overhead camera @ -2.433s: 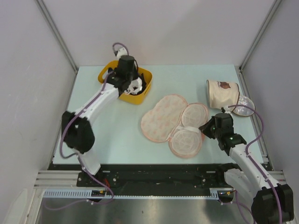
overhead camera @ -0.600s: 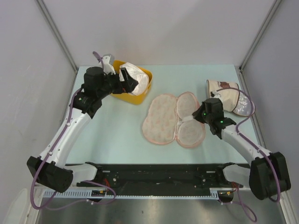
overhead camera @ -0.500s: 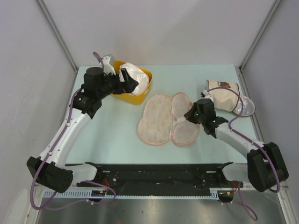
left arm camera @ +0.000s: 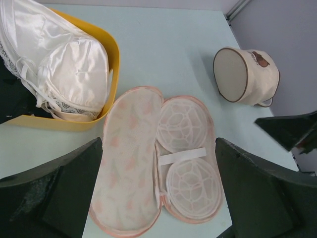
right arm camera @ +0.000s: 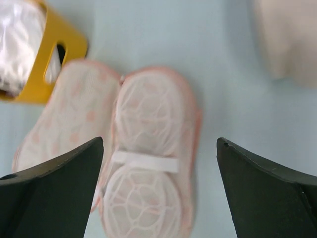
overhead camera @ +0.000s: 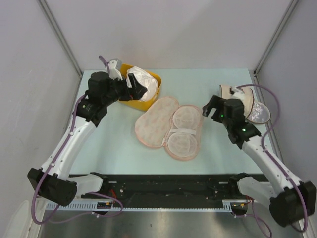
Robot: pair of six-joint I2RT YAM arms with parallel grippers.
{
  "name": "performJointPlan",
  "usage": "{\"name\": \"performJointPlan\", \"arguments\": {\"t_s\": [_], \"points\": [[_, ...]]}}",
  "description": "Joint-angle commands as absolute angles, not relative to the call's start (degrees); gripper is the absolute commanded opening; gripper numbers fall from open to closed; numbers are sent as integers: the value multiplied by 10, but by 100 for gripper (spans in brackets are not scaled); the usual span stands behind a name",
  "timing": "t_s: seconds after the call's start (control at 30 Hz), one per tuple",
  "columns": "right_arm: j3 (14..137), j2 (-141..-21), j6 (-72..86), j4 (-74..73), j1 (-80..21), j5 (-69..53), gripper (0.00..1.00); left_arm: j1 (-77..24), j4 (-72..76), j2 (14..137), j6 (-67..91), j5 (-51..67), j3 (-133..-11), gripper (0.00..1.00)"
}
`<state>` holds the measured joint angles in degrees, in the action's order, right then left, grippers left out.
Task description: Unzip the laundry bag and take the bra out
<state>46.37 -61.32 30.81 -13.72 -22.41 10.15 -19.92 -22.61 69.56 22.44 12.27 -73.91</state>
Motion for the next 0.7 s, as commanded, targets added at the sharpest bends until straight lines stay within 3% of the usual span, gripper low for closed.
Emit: {"name": "performJointPlan", "arguments": {"t_s": [0.0, 0.27, 0.67], "points": [[488, -527, 234, -251, -144, 206, 100, -202, -224, 650, 214, 133, -718, 100], [486, -502, 264, -334, -102, 223, 100, -202, -190, 567, 225, 109, -582, 100], [478, -527, 275, -332, -101, 220, 100, -202, -186, 552, 242, 115, -536, 100]]}}
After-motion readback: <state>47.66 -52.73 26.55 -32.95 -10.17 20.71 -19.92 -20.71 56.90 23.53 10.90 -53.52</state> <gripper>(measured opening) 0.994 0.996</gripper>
